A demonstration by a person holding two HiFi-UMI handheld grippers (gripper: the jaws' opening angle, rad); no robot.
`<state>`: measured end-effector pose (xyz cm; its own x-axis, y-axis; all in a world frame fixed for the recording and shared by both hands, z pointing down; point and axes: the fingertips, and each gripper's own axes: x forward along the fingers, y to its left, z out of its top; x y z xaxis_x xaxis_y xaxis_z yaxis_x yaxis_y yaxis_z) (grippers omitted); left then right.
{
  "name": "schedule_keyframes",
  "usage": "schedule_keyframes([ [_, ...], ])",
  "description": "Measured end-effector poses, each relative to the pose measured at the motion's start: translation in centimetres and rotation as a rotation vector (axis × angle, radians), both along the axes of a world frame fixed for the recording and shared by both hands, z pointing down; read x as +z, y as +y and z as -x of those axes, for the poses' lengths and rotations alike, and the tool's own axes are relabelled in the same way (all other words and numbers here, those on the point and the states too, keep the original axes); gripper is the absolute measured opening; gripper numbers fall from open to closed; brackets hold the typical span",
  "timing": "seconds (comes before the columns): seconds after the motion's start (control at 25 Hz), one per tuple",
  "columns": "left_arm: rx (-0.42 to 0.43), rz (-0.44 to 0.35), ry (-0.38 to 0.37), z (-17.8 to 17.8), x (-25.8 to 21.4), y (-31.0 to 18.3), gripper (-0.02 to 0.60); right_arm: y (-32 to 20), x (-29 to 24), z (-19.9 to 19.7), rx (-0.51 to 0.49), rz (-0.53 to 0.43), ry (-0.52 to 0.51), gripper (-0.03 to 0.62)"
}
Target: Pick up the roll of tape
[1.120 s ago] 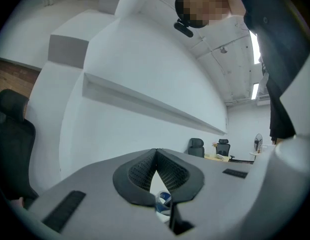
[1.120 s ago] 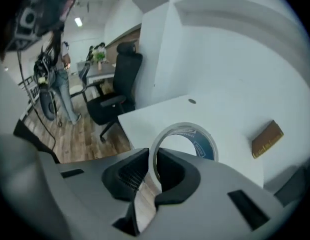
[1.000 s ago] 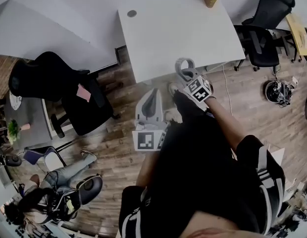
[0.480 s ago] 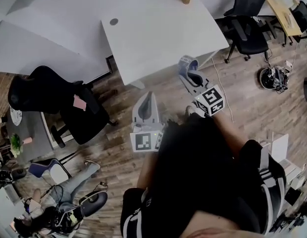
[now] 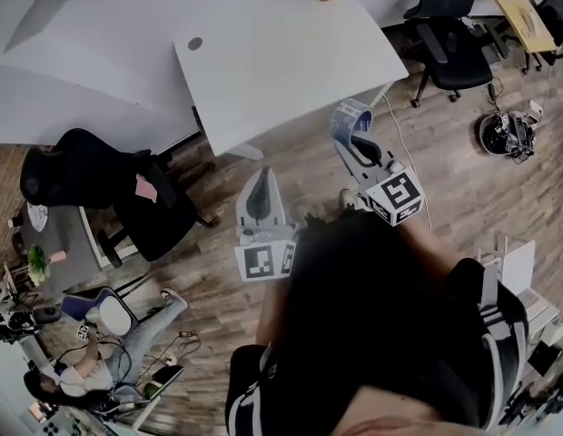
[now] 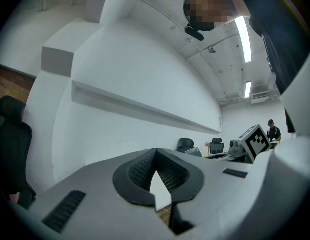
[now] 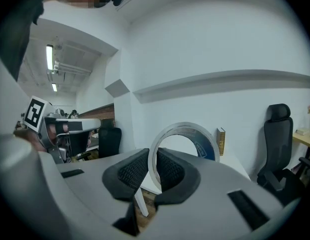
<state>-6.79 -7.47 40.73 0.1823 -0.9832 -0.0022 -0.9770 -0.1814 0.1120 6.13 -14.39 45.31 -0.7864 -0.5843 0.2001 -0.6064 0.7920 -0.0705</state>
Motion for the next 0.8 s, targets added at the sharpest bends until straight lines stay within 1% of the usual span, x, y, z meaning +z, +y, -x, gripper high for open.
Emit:
schedule_keyframes([
  [0.24, -0.012, -0.004, 0.005, -2.1, -0.3, -0.5, 0.023, -0.2, -0.3, -2.6, 0.000, 0.002, -0.009, 0.061],
  [0.48, -0.015, -0.006, 0.004, -3.2, -0.4, -0.5, 0.023, -0.2, -0.4, -3.6, -0.004, -0.004, -0.010, 0.061],
  [0.8, -0.021, -0.010, 0.006, -3.6, -0.4, -0.4, 0.023, -0.2, -0.8, -3.6, -0.013, -0.009, -0.018, 0.061],
])
